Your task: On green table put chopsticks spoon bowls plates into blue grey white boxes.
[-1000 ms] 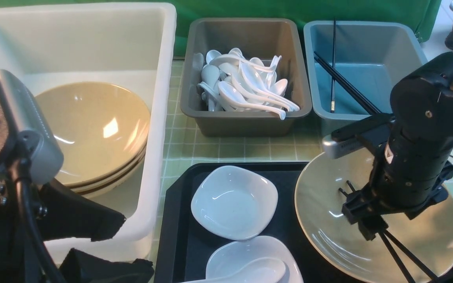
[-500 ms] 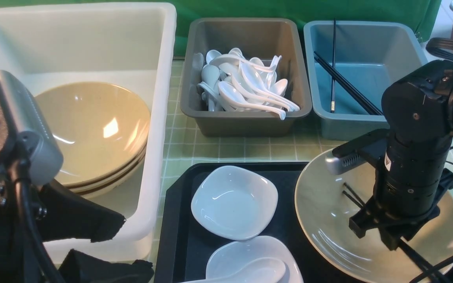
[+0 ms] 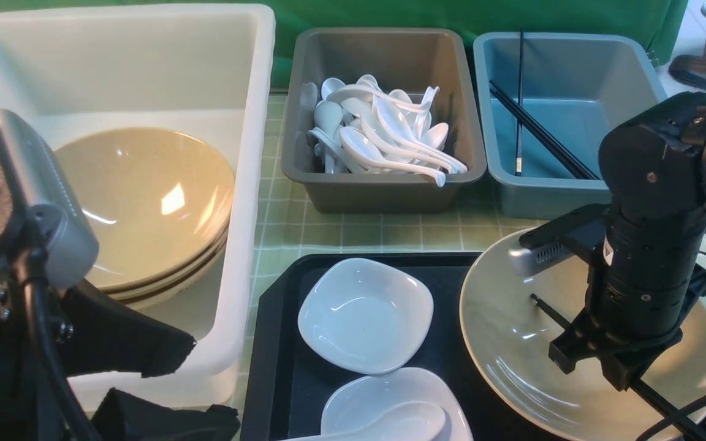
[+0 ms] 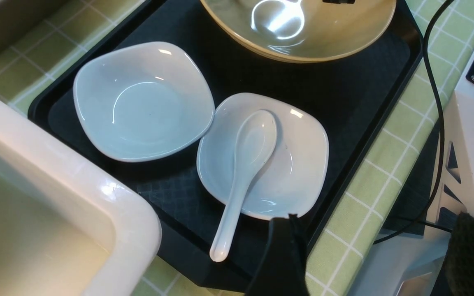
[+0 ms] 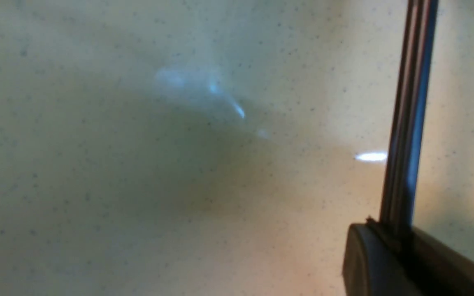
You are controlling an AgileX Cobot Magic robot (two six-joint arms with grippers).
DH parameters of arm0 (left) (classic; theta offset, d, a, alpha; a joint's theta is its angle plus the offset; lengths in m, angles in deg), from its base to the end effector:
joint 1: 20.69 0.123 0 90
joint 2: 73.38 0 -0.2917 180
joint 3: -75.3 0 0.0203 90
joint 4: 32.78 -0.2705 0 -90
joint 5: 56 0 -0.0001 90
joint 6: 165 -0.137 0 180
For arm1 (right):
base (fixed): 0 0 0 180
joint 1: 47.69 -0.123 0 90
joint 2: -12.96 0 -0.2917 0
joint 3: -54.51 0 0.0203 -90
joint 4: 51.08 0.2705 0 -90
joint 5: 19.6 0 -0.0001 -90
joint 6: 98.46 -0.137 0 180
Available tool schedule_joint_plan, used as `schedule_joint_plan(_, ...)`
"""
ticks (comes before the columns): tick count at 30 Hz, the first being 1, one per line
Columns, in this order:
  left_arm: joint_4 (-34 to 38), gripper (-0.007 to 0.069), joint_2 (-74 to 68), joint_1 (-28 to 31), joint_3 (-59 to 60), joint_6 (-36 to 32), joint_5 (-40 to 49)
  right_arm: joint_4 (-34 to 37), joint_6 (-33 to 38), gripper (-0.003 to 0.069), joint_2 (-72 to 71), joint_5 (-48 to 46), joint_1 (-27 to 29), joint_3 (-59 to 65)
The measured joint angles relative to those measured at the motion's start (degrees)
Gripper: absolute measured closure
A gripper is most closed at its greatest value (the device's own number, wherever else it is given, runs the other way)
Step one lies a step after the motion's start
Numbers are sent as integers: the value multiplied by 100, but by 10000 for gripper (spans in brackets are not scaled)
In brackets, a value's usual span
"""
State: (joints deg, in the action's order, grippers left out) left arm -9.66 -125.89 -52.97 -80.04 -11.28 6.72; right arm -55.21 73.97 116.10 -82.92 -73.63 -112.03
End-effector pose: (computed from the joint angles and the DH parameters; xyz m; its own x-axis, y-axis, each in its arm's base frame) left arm 0.1163 -0.1300 0.3390 -0.4220 0.5574 -0.7150 0.8384 0.5400 -0.0739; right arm 0.2894 0.1310 0.1674 -0.9382 -0.3459 -0.0088 -0.3447 0.9365 -0.0638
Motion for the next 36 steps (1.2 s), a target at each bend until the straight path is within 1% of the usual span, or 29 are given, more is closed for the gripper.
schedule_joint_plan(2, 0, 173, 0, 0, 0, 0, 4, 350, 197, 601, -6, 0, 182, 0)
schedule_joint_plan(5, 0, 173, 0, 0, 0, 0, 4, 660, 352, 601, -53, 20, 381, -8)
schedule_joint_plan(11, 0, 173, 0, 0, 0, 0, 4, 727, 434, 601, -120, 20, 582, -348)
schedule_joint_plan(18, 0, 173, 0, 0, 0, 0, 4, 784, 449, 601, -120, -69, 610, -1345)
schedule_joint_plan(21, 0, 173, 0, 0, 0, 0, 4, 904, 449, 601, -80, -74, 783, -2061)
schedule_joint_plan(22, 0, 173, 0, 0, 0, 0, 4, 915, 449, 601, -71, -74, 801, -2112)
schedule_joint_plan(23, 0, 173, 0, 0, 0, 0, 4, 974, 449, 601, -23, -83, 910, -2375)
schedule_joint_plan(24, 0, 173, 0, 0, 0, 0, 4, 1111, 449, 601, 103, -73, 1152, -2850)
schedule_joint_plan(25, 0, 173, 0, 0, 0, 0, 4, 1111, 449, 601, 103, -62, 1152, -2850)
schedule_joint_plan(26, 0, 173, 0, 0, 0, 0, 4, 1283, 449, 601, 266, 41, 1414, -3296)
schedule_joint_plan(27, 0, 173, 0, 0, 0, 0, 4, 1306, 449, 601, 287, 62, 1443, -3342)
schedule_joint_plan(31, 0, 173, 0, 0, 0, 0, -18, 1919, 449, 601, 816, 880, 1996, -4213)
schedule_joint_plan(34, 0, 173, 0, 0, 0, 0, -80, 2274, 443, 601, 1170, 1361, 2166, -4484)
schedule_joint_plan(36, 0, 173, 0, 0, 0, 0, -170, 2656, 443, 601, 1691, 1873, 2337, -4756)
